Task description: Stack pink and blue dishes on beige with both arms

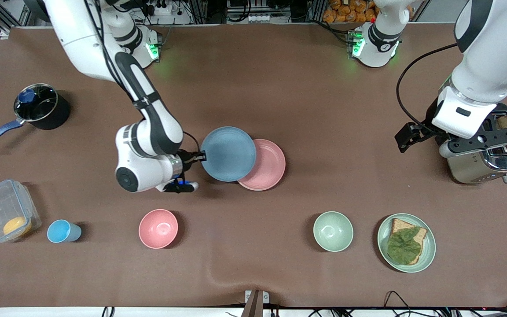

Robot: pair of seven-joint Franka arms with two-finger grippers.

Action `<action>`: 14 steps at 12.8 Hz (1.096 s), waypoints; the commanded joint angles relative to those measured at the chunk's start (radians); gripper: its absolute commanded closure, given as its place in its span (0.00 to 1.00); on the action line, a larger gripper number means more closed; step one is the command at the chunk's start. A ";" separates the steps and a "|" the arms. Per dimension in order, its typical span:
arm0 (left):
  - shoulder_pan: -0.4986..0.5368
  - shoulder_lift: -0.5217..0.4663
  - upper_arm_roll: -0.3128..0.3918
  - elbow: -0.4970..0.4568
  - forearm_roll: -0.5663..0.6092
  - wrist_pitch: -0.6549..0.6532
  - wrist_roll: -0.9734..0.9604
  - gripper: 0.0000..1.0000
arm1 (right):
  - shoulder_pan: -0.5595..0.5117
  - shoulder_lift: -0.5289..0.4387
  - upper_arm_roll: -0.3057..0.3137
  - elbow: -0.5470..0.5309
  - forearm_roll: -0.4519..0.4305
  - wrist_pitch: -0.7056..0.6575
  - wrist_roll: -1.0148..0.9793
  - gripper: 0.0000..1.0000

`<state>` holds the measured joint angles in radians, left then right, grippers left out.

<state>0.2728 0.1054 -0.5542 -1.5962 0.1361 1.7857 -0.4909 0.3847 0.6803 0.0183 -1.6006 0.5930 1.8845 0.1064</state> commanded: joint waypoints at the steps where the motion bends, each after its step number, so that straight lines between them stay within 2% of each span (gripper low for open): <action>1: 0.022 -0.001 0.000 0.028 0.011 -0.046 0.031 0.00 | 0.045 0.060 -0.011 0.066 0.082 0.050 0.013 1.00; 4: 0.025 -0.006 0.000 0.048 0.007 -0.083 0.034 0.00 | 0.083 0.099 -0.011 0.097 0.151 0.085 0.012 1.00; 6: 0.042 -0.009 0.000 0.051 -0.022 -0.095 0.040 0.00 | 0.095 0.101 -0.011 0.099 0.157 0.097 0.010 1.00; 7: 0.040 -0.009 0.013 0.053 -0.044 -0.110 0.057 0.00 | 0.098 0.102 -0.011 0.099 0.157 0.097 0.010 1.00; 8: 0.011 -0.010 0.083 0.068 -0.058 -0.115 0.092 0.00 | 0.105 0.107 -0.011 0.099 0.157 0.097 0.010 1.00; 9: -0.045 -0.010 0.149 0.068 -0.067 -0.124 0.129 0.00 | 0.108 0.107 -0.011 0.099 0.159 0.097 0.012 0.67; 10: -0.079 -0.013 0.210 0.071 -0.079 -0.141 0.158 0.00 | 0.108 0.107 -0.011 0.100 0.157 0.097 0.006 0.01; 14: -0.156 -0.041 0.330 0.074 -0.112 -0.163 0.218 0.00 | 0.086 0.093 -0.014 0.120 0.148 0.090 -0.004 0.00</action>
<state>0.1714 0.0926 -0.2820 -1.5224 0.0447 1.6560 -0.2935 0.4800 0.7691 0.0135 -1.5195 0.7243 1.9892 0.1066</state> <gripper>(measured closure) 0.000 0.419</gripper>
